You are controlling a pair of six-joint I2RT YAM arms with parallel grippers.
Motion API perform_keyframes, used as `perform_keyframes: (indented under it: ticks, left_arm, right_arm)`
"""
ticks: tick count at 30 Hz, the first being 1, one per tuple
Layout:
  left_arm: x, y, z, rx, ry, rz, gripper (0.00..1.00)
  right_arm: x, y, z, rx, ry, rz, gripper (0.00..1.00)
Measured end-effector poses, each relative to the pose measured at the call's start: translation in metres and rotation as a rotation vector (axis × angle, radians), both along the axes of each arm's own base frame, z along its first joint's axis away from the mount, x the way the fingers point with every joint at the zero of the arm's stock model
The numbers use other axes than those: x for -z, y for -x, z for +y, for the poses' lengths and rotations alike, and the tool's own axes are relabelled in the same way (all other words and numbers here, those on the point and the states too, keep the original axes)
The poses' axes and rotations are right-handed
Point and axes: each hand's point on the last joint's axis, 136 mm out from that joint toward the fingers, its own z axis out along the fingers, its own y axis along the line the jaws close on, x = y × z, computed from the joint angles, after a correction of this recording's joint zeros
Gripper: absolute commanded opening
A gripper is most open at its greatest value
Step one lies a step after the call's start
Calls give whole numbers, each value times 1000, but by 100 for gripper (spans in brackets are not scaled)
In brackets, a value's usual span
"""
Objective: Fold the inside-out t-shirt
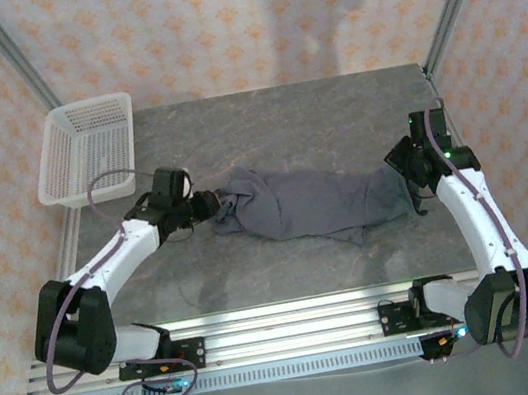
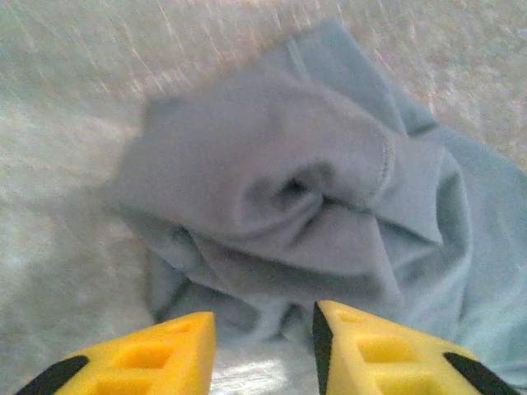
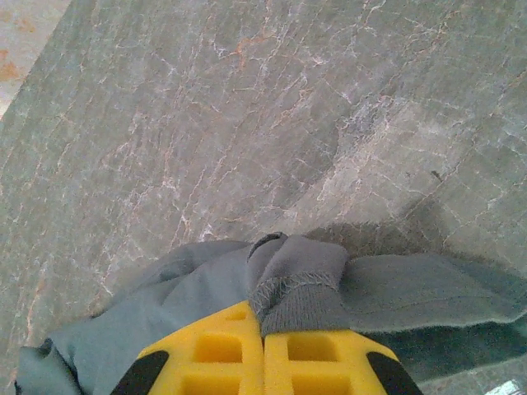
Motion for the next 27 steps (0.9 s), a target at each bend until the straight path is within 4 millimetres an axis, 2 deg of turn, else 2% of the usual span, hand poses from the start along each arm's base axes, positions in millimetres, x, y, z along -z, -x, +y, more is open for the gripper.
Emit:
perform_keyframes:
  ticks: [2,4,7,13,15,19,21,22,23,27]
  left_arm:
    - [8,9,-9,19,36,19,45]
    - [9,10,-17,44,38,13,47]
    - [13,3,-20,52,32,0,50]
    - [37,-17,-26,55,26,24,52]
    - [37,-23,-28,56,22,15,46]
    - [24,-34,-27,70,-3,-41,26]
    - [17,-38,-26,75,-21,-70,13]
    - [12,-39,-24,75,-37,-85,4]
    - [8,-39,-21,74,-51,-96,0]
    - [-21,-36,-9,56,-94,-147,0]
  right_arm:
    - [1,0,1,-3,-4,0,0]
    - [2,0,2,-7,-10,2,0]
    - [0,-2,5,-17,-22,-9,0]
    - [0,-2,6,-22,-27,-13,0]
    - [-1,-2,6,-22,-27,-16,0]
    - [-5,-1,6,-22,-26,-31,0]
    - [-7,-1,6,-22,-26,-36,0]
    - [-8,0,6,-22,-26,-38,0]
    - [-8,0,6,-22,-26,-37,0]
    - [-11,2,6,-21,-26,-29,0]
